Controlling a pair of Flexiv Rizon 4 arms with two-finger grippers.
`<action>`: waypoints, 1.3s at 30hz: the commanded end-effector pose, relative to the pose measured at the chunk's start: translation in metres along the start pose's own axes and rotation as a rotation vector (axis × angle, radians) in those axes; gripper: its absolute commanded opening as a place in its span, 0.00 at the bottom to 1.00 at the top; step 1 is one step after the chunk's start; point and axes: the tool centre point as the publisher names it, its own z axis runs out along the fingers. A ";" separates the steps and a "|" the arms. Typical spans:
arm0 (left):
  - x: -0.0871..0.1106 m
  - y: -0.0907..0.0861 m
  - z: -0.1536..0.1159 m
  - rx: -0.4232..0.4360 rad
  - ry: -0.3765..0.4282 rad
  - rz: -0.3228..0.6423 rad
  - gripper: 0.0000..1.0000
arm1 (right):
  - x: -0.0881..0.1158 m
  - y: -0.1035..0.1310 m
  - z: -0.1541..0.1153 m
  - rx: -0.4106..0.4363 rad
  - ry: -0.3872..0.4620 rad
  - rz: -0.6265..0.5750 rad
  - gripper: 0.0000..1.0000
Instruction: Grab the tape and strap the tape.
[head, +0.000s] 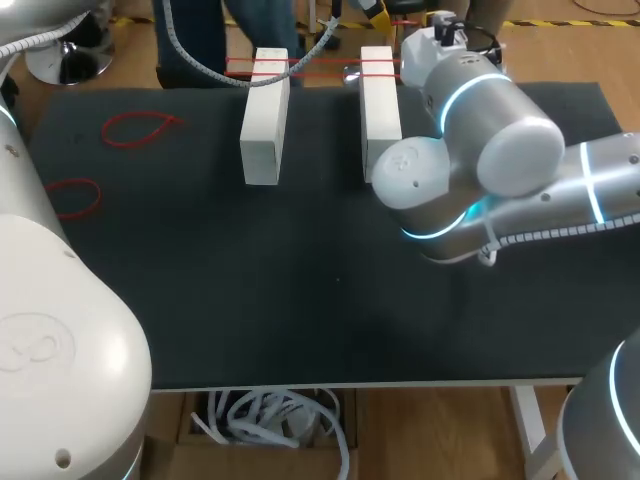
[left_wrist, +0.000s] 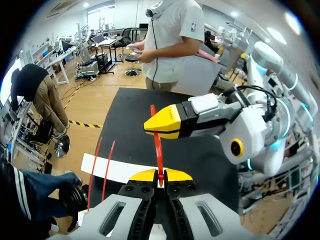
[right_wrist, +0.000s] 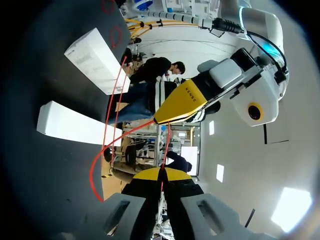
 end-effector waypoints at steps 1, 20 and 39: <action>-0.001 -0.001 0.000 -0.004 0.003 -0.001 0.00 | -0.002 -0.001 -0.006 -0.014 0.017 -0.001 0.00; -0.001 -0.001 0.000 -0.004 0.003 -0.001 0.00 | 0.000 0.009 -0.006 -0.050 0.034 0.007 0.00; -0.001 -0.001 0.000 -0.004 0.003 -0.001 0.00 | -0.001 0.015 -0.008 -0.076 0.034 0.021 0.00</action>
